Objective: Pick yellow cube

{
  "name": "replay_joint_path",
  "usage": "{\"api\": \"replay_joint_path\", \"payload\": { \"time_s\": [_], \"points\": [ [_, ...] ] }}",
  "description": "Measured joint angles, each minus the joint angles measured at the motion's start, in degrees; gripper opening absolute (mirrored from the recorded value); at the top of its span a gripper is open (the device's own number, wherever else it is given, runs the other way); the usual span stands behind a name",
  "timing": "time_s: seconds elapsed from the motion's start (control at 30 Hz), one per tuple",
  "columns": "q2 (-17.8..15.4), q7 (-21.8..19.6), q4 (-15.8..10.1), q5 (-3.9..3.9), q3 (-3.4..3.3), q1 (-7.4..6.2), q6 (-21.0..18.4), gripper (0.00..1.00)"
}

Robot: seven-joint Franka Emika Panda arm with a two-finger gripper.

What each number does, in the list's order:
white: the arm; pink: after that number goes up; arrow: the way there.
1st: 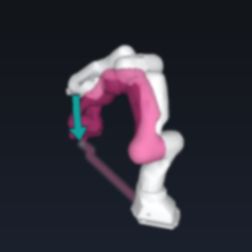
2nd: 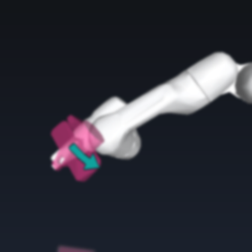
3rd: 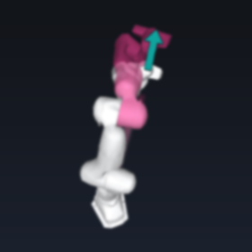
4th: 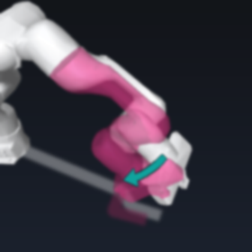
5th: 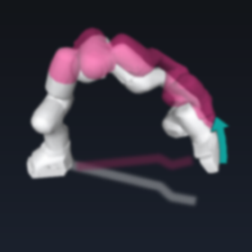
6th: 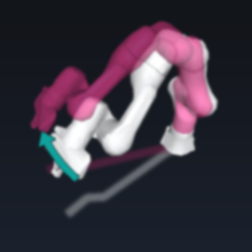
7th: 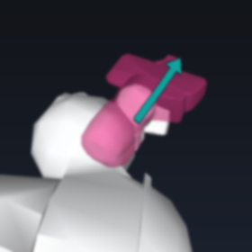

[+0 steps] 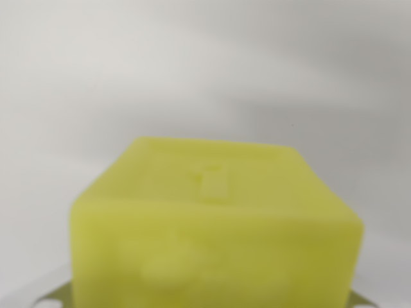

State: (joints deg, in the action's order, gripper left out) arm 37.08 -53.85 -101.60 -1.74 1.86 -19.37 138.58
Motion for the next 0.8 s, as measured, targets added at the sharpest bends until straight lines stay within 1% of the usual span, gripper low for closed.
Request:
{"api": "replay_joint_path", "payload": {
  "time_s": [0.8],
  "points": [
    [-6.0,0.2,-0.1,0.39,0.0,-0.04,-6.0,0.0]
  ]
}}
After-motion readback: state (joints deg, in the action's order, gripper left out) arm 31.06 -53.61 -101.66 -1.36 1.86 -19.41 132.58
